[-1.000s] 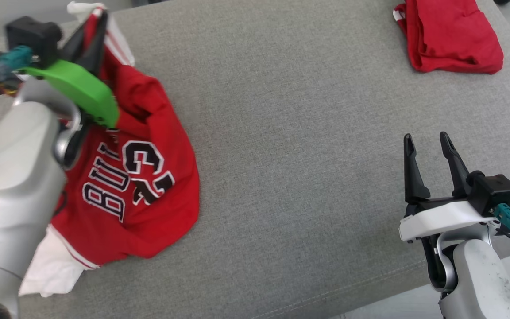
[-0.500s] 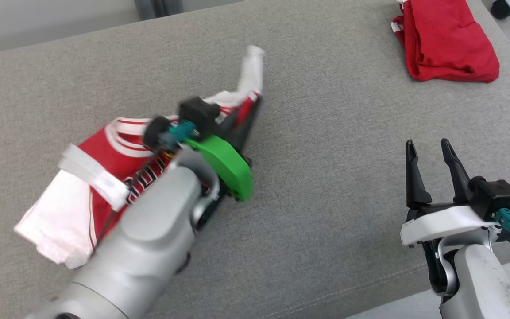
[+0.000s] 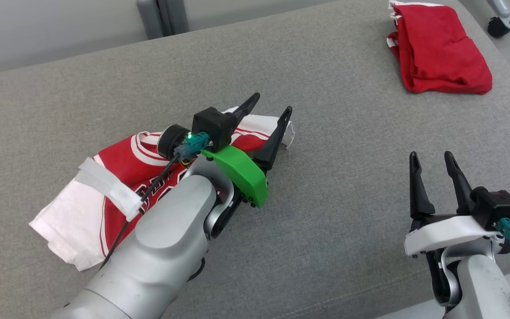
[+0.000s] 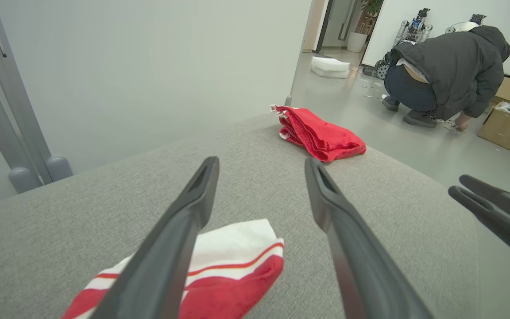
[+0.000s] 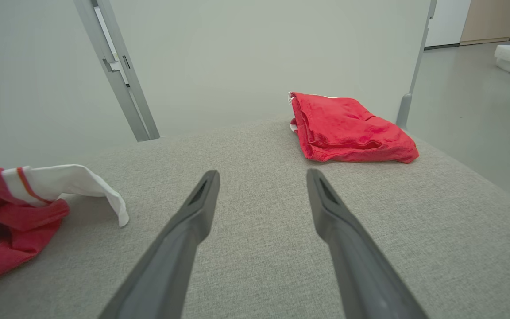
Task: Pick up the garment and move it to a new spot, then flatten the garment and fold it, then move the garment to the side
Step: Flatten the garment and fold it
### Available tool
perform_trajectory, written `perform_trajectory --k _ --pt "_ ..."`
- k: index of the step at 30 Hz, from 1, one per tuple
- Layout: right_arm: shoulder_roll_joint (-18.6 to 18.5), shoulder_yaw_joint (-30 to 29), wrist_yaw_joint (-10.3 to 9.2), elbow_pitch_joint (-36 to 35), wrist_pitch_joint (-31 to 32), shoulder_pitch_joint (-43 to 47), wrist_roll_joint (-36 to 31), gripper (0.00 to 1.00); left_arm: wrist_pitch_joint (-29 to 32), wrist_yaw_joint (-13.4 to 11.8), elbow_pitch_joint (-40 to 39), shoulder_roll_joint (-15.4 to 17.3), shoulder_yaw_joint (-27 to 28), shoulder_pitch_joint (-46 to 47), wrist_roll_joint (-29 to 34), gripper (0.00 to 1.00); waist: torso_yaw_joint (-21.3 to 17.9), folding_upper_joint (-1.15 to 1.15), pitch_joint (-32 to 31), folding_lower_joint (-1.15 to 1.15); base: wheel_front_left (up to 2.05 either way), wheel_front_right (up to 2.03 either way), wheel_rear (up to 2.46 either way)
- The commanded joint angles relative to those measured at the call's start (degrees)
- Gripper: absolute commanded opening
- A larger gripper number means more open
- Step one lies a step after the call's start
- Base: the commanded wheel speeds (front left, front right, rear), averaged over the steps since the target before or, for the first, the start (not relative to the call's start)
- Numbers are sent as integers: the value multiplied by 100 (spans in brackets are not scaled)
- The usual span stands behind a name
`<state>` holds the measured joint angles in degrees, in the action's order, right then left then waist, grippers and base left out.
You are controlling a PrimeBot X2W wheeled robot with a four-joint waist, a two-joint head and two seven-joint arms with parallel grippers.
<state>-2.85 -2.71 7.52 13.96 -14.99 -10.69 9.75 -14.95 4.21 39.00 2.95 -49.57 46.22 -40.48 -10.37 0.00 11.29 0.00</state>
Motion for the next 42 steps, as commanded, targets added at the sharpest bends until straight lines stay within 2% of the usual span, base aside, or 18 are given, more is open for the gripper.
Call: perform_trajectory --k 1,8,18,24,28,34,39,42 --pt "-7 -23 -6 20 -26 97 -41 100 -25 -86 -108 116 148 -50 126 100 138 0 -196 0 0 0 0" --pt "-8 -28 -6 42 -26 318 -100 100 -29 -337 -757 635 873 -594 572 100 415 0 -529 0 0 0 0" --pt "-12 -48 -6 -62 60 518 -171 100 -25 -692 -1763 1543 1982 -1833 977 100 748 0 -826 0 0 0 0" --pt "-53 -24 -6 -144 125 613 -172 100 -24 -843 -2376 1859 2662 -2647 1130 100 873 0 -936 0 0 0 0" --pt "-77 -10 -6 -208 181 703 -171 100 -24 -932 -2742 1933 3131 -3193 1203 100 930 0 -1011 0 0 0 0" --pt "-79 -5 -6 -329 265 818 -202 100 -24 -977 -3205 1851 3742 -4022 1331 100 1010 0 -1107 0 0 0 0" --pt "-95 18 -6 -418 317 898 -176 100 -24 -848 -3420 1694 4047 -4544 1434 100 1103 0 -1137 0 0 0 0" --pt "-99 50 -6 -467 352 937 -165 100 -24 -680 -3411 1653 4123 -4751 1444 100 1149 0 -1154 0 0 0 0"
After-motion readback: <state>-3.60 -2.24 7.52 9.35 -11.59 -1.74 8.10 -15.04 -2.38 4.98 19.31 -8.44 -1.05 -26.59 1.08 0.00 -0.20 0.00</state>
